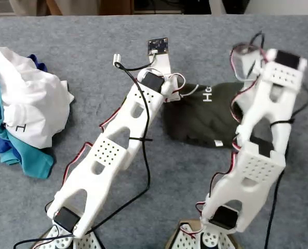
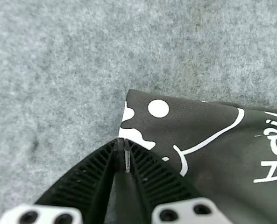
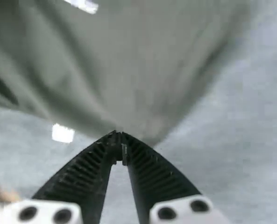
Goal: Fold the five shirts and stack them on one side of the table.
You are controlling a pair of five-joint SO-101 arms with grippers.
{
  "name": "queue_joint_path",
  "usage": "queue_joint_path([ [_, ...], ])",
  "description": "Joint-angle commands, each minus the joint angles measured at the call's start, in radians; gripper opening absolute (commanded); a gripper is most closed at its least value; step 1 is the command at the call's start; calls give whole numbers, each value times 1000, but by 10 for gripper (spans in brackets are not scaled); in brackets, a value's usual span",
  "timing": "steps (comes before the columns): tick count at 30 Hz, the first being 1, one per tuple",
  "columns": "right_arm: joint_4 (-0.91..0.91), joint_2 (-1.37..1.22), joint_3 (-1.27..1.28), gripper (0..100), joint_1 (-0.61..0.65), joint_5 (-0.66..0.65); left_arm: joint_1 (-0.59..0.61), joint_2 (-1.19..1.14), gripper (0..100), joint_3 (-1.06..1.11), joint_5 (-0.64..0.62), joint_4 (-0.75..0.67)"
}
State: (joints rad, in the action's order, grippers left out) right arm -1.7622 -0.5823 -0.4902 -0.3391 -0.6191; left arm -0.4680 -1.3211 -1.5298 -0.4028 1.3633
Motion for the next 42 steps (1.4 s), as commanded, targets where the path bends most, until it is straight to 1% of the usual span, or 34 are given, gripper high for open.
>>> queue_joint_path([
  [1, 75, 10, 222, 2, -41, 32, 11, 8, 20, -52, -9, -3],
  [4, 250, -10, 315, 2, -122, 32, 20, 12, 20, -52, -9, -3],
  [5, 288, -27, 326, 2, -140, 32, 23, 15, 20, -52, -11, -5],
  [6, 290, -47, 321, 2, -151, 32, 25, 16, 20, -54, -11, -5],
  [9, 241, -110, 285, 2, -148, 32, 29, 18, 19, -81, -11, -29],
  [12, 222, -156, 236, 2, -145, 32, 69, 10, 19, -146, -12, -40],
  [18, 164, -150, 148, 2, -128, 28, 109, 16, 21, -18, -83, -140],
  [21, 57, -99, 47, 2, -96, 26, 101, 19, 21, -11, -86, -117],
  [23, -11, -51, -44, 2, -64, 28, 83, 19, 21, -43, -83, -83],
  [26, -25, 27, -143, 2, -22, 32, 64, 19, 21, -149, -81, 11],
  [28, -17, 68, -180, 2, 16, 32, 55, 31, 21, -143, -81, 25],
  [31, 71, 68, -217, 2, 61, 43, 54, 82, 21, -143, -81, 34],
  [33, 183, 36, -217, 2, 70, 94, 48, 90, 21, -143, -81, 38],
  [37, 387, -111, -225, 3, 71, 155, 18, 74, 21, -127, -86, 17],
  [39, 446, -196, -228, 3, 70, 173, -6, 51, 21, -126, -91, 18],
  [42, 505, -295, -232, 3, 59, 204, -40, 27, 21, -126, -141, 14],
])
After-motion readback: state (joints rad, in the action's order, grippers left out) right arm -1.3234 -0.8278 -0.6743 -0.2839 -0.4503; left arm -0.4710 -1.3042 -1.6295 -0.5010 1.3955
